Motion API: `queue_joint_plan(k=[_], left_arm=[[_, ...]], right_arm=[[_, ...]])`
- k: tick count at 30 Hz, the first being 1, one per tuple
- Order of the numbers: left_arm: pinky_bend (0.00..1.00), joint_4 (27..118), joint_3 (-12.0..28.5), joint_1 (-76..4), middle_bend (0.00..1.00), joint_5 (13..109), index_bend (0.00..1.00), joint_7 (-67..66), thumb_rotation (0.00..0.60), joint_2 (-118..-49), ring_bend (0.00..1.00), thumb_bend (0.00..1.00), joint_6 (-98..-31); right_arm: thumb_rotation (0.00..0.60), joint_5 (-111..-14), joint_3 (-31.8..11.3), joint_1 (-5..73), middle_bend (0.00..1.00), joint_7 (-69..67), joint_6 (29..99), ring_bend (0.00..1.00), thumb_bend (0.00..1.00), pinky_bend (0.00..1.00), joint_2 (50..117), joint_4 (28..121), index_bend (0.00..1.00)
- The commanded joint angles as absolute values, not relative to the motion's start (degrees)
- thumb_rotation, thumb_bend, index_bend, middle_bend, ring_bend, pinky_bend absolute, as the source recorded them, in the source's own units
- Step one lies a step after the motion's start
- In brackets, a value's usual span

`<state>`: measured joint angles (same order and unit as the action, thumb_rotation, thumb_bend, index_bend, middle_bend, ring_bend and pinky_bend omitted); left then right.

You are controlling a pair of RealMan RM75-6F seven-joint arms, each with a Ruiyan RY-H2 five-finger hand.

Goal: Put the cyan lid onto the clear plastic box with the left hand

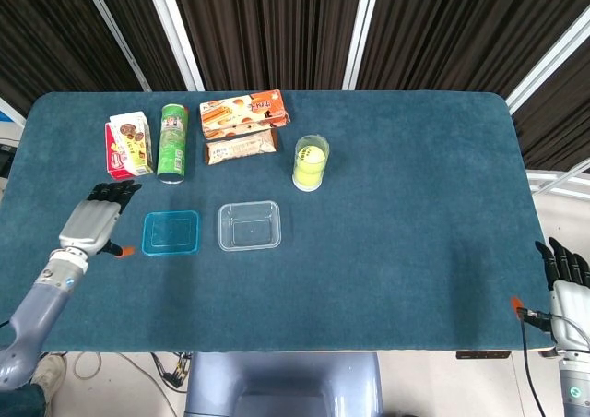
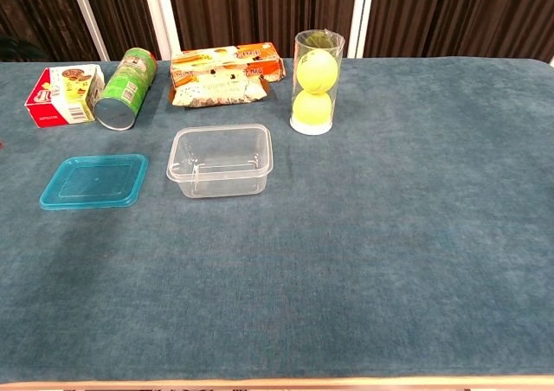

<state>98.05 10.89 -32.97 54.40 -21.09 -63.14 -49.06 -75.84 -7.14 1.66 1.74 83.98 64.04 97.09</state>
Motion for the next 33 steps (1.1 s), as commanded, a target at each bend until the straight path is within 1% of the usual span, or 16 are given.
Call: queue_joint_plan(k=[1, 7, 11, 15, 33], left_arm=[[0.02, 94.4, 10.2, -36.2, 0.0, 50.3, 0.0, -24.0, 0.6, -66.8, 0.0, 0.05, -47.4], [0.02, 91.6, 9.0, -37.5, 0.01, 48.5, 0.0, -23.9, 0.6, -70.1, 0.0, 0.05, -47.5], [0.02, 88.3, 7.8, -38.0, 0.02, 47.2, 0.0, -23.3, 0.6, -72.2, 0.0, 0.01, -46.6], [0.01, 85.3, 6.8, -38.8, 0.01, 47.3, 0.0, -23.2, 0.6, -74.3, 0.0, 0.01, -45.3], [0.01, 82.3, 4.3, -42.2, 0.01, 44.6, 0.0, -26.4, 0.6, -78.9, 0.0, 0.01, -45.1]], right_arm=[[0.6, -75.7, -7.2, 1.7, 0.0, 1.7, 83.8, 0.0, 0.29, 0.0, 64.0, 97.1, 0.1], [0.6, -75.7, -7.2, 1.7, 0.0, 1.7, 83.8, 0.0, 0.29, 0.0, 64.0, 97.1, 0.1], [0.6, -75.6, -7.1, 1.7, 0.0, 1.6, 83.7, 0.0, 0.29, 0.0, 64.0, 97.2, 0.1], [0.6, -75.6, -7.1, 1.7, 0.0, 1.8, 83.7, 0.0, 0.29, 0.0, 64.0, 97.1, 0.1], [0.6, -75.5, -7.2, 1.7, 0.0, 1.9, 83.7, 0.0, 0.29, 0.0, 64.0, 97.1, 0.1]])
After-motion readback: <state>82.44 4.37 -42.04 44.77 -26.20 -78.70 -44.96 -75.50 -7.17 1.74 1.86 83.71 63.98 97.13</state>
